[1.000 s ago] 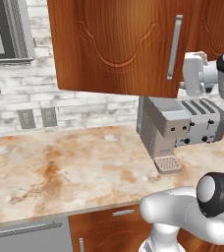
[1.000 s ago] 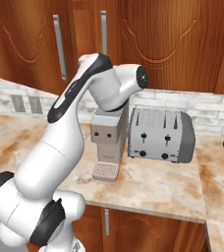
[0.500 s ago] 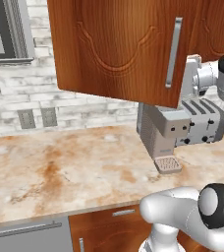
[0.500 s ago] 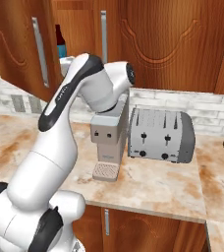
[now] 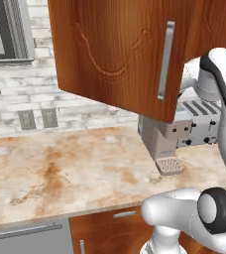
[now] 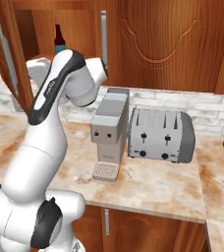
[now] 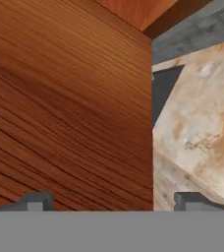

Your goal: Open the cabinet directly in front. Then move the beer and the cup to the dining counter with the candle on it.

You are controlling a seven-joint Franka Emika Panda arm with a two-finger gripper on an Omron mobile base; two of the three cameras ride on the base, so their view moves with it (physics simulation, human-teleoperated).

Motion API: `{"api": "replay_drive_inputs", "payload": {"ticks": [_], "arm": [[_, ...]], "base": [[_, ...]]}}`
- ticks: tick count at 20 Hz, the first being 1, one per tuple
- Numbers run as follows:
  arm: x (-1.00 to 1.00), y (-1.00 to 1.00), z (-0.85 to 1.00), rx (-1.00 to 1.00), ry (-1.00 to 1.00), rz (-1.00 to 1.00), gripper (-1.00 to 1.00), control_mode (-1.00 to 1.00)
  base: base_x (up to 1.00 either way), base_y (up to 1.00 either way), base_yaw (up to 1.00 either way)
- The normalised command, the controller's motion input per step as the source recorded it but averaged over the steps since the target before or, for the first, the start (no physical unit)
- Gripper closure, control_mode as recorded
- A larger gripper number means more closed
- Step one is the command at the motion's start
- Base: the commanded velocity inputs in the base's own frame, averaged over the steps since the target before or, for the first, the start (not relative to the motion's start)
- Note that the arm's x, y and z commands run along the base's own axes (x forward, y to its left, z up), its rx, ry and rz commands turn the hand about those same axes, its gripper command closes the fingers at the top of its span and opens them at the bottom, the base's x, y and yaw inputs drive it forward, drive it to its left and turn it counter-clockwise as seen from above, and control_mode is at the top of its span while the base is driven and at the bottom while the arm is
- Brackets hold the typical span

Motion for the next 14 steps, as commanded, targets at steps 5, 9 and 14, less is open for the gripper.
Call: {"api": "replay_drive_inputs", "payload": {"ticks": [5,9,14], "arm": [[-0.03,1.00,0.00,0.00,-0.02,0.02,-1.00,-1.00],[-0.56,1.00,0.00,0.08,-0.23,-0.11,-1.00,-1.00],[-0.45,1.00,0.00,0.12,-0.19,-0.10,-1.00,-1.00]], "base": [[0.00,0.00,0.00],[0.00,0.00,0.00],[0.00,0.00,0.00]]}}
